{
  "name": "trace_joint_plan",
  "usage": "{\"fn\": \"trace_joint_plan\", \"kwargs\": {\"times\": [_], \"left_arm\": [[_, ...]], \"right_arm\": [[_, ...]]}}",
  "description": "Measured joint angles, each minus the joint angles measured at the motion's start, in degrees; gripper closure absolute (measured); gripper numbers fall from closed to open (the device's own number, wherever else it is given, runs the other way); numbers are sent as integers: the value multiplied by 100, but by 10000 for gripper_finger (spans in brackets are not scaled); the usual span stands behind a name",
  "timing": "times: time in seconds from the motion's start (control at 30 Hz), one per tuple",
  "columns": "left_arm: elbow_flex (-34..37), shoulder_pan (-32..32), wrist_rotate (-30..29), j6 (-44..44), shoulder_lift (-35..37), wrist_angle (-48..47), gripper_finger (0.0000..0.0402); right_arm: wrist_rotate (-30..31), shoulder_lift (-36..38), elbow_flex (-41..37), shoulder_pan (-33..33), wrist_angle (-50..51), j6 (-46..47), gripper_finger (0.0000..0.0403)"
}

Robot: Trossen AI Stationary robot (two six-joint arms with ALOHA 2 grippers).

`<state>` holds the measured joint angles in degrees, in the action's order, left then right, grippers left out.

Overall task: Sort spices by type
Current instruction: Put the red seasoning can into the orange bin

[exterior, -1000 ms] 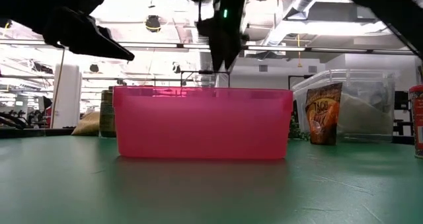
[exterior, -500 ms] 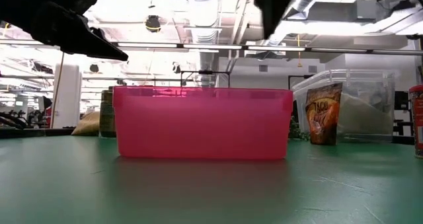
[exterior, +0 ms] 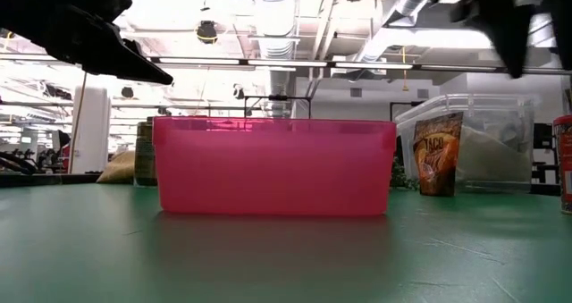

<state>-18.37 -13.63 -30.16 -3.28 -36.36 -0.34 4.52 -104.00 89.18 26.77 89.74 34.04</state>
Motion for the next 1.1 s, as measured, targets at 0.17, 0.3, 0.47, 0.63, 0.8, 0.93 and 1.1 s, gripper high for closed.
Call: {"fn": "trace_joint_plan", "kwargs": {"times": [0.17, 0.3, 0.47, 0.63, 0.8, 0.93, 1.1], "left_arm": [[0, 0, -44, 10, 0, -179, 175], [0, 0, -200, 152, 0, -355, 175], [0, 0, -396, 259, 0, -426, 175], [0, 0, -732, 268, 0, -419, 175], [-1, 2, -767, 308, 0, -420, 175], [-2, 2, -767, 261, 0, -436, 175], [-4, 2, -767, 229, 0, -474, 175]], "right_arm": [[-14, 63, -201, 390, -46, 97, 82], [17, 69, -509, 768, -138, 64, 82], [-93, 67, -954, 975, -307, 284, 82], [-158, 67, -1228, 981, -434, 322, 85], [-158, 71, -1434, 977, -603, 131, 85], [-173, 69, -1422, 839, -495, 16, 85], [-173, 67, -1324, 706, -478, -233, 86]]}}
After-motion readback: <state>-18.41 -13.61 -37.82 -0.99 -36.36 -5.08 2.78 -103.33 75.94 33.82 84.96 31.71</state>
